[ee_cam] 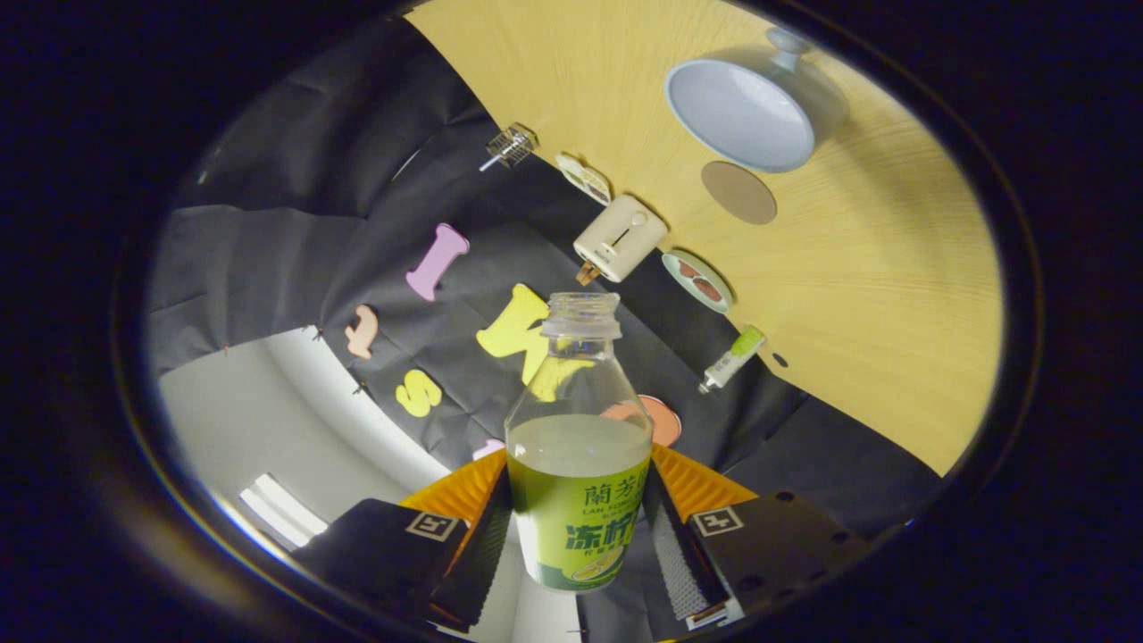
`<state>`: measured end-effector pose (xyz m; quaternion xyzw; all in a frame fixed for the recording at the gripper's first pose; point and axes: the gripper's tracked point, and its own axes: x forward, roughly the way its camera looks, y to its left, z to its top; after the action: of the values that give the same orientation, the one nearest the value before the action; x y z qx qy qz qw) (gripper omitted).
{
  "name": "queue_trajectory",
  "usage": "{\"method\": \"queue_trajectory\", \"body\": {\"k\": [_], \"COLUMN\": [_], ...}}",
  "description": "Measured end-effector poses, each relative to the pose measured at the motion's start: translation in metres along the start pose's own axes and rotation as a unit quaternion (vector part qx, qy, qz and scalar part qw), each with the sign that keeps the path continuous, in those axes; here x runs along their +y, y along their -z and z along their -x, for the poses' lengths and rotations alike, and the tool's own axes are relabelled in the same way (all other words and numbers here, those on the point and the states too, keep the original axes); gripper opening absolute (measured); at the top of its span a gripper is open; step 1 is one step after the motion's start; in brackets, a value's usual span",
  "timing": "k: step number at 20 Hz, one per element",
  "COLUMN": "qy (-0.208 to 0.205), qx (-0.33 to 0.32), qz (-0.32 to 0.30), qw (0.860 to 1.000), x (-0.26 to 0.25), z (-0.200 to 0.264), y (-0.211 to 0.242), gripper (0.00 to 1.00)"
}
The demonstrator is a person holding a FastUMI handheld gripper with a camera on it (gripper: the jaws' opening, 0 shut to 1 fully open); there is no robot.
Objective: Take the bottle from table, then pour the juice into the cup, finally place the bottle on the coaster
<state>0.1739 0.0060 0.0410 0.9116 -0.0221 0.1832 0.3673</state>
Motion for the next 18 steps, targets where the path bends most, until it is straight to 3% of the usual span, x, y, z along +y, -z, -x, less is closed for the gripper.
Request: {"method": "queue_trajectory", "body": {"k": [7, 18], "qy": [0.003, 0.030], "qx": [-0.018, -0.013], "qz": [-0.006, -0.029], "qw": [1.000, 0.999], "x": [0.025, -0.001], "z": [0.004, -0.002], "y": [-0.010, -0.011], "gripper": [0.80, 0.80]}}
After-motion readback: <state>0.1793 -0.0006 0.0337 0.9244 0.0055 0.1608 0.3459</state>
